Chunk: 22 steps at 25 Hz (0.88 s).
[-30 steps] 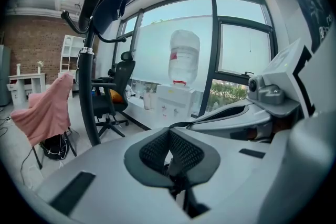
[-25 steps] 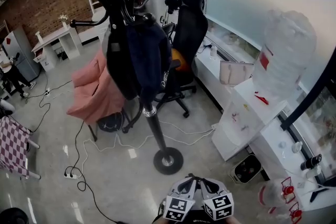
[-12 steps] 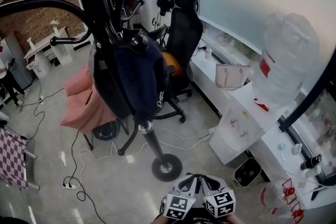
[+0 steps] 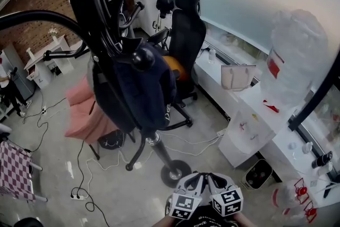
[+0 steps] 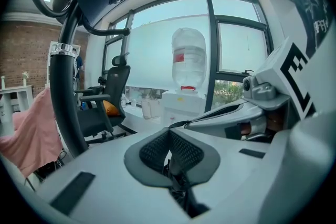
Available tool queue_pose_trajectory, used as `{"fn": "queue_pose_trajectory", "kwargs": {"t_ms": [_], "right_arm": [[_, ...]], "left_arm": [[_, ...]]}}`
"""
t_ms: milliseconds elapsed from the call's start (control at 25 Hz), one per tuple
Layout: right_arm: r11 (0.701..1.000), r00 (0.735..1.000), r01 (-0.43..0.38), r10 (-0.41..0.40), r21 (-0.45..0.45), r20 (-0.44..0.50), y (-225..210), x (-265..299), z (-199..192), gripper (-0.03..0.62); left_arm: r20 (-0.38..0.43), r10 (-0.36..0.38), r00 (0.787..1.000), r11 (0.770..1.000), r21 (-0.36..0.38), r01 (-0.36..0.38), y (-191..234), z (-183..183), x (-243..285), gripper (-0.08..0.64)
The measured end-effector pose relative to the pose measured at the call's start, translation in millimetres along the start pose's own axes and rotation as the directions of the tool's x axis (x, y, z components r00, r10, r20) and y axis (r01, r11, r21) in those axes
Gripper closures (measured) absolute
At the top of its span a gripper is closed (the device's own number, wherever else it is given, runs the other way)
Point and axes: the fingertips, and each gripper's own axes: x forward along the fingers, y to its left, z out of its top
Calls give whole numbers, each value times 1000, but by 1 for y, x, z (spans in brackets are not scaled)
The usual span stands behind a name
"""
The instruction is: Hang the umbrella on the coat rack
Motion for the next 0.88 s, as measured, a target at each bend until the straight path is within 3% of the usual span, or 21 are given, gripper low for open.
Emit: {"fn": "queue_pose_trajectory", "kwargs": {"t_ms": [400, 880], "right_arm": [[997, 998, -64, 65, -34, 22, -10, 19, 20, 588], [971, 977, -205, 209, -120, 26, -28, 43, 65, 588]], "left_arm": [[25, 77, 997, 997, -26, -76, 17, 16, 12, 551], [67, 227, 972, 973, -67, -223, 38, 50, 34, 551]]}}
